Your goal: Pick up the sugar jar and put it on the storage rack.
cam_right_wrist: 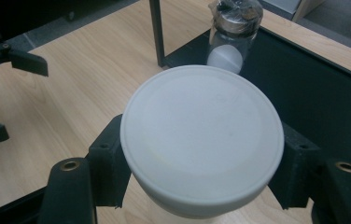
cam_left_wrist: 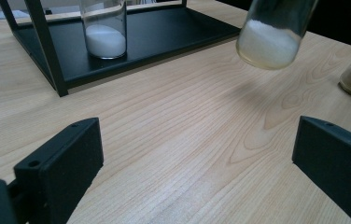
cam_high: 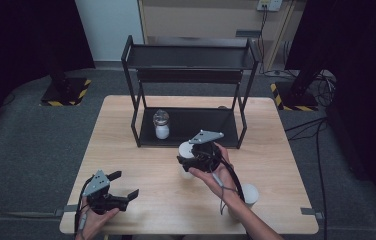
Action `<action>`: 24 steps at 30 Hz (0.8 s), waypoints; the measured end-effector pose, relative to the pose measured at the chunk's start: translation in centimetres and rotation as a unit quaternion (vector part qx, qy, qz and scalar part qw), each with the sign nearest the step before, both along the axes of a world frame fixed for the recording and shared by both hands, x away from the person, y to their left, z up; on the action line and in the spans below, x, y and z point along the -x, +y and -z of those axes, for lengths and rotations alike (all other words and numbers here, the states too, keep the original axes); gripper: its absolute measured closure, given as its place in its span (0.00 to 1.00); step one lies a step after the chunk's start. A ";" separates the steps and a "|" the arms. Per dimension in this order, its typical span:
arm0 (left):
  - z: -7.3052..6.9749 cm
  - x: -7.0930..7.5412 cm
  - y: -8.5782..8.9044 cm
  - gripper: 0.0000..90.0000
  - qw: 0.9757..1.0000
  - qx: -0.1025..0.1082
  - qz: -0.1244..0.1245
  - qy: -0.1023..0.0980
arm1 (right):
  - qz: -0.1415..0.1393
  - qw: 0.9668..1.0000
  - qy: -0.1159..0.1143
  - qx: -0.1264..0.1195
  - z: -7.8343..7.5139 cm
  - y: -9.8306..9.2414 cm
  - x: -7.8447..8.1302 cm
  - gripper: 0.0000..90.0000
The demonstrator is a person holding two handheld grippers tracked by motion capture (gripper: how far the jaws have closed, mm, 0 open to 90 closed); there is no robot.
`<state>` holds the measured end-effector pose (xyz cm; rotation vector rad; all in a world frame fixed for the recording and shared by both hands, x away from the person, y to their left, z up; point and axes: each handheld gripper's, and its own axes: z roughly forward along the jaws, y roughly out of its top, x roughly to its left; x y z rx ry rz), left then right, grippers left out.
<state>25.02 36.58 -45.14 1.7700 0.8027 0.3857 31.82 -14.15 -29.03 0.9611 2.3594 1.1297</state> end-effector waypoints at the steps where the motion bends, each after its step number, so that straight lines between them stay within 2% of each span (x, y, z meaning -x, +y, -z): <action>1: 0.0 0.0 0.0 0.01 1.000 0.000 0.000 0.000 | 0.002 1.000 0.001 0.001 -0.1 0.1 -0.2 0.38; 24: 0.0 -0.1 -0.1 0.01 1.000 -0.001 0.004 0.000 | 0.041 0.999 0.008 0.009 -1.1 2.8 -4.9 0.38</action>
